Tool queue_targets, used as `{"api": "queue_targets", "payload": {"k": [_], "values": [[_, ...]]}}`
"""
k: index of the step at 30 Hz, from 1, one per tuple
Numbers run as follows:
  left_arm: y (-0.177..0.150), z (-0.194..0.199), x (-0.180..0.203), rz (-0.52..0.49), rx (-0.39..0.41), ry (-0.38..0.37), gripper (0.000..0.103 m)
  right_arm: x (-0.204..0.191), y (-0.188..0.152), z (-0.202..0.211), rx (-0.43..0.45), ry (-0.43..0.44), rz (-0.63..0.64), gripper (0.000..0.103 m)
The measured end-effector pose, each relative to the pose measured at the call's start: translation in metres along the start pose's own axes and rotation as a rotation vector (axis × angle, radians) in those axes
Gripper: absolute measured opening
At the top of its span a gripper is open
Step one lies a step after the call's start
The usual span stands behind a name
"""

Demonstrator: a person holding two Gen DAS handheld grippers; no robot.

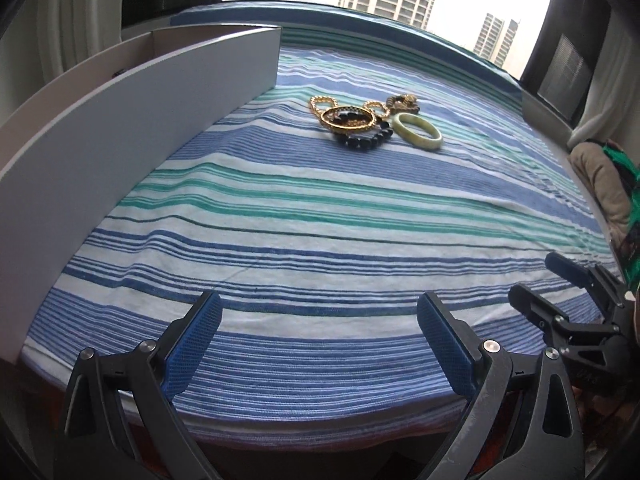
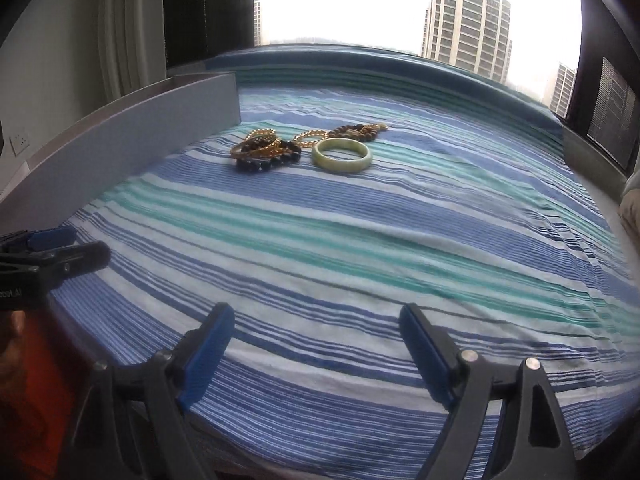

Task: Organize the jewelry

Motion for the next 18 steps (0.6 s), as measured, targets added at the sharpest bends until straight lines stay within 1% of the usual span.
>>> {"api": "queue_targets", "payload": {"k": [2, 4, 8, 13, 18], "values": [[-0.002, -0.001, 0.002, -0.02, -0.006, -0.008, 0.098, -0.003, -0.002, -0.002, -0.013, 0.001, 0.004, 0.086], [-0.001, 0.002, 0.005, -0.039, 0.009, -0.005, 0.098, -0.003, -0.003, -0.002, -0.023, 0.013, -0.015, 0.086], [0.001, 0.007, 0.007, -0.057, 0.022, -0.006, 0.098, 0.002, -0.003, 0.0, -0.016, 0.025, -0.051, 0.086], [0.002, 0.007, 0.005, -0.061, 0.009, 0.016, 0.099, 0.002, -0.001, 0.005, 0.001, 0.03, -0.056, 0.086], [0.003, 0.014, 0.001, -0.044, 0.023, 0.012, 0.099, -0.005, 0.003, 0.012, 0.033, 0.043, -0.029, 0.086]]}}
Point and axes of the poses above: each gripper's, at about its wrist camera, not at the fingertips, and z roughly against the way its jaws point, x to its right, y to its top, the point moved 4 cm from there along -z, roughly the way its jaws point, and after that the axes turned 2 degrees about y, right-handed, at the moved point
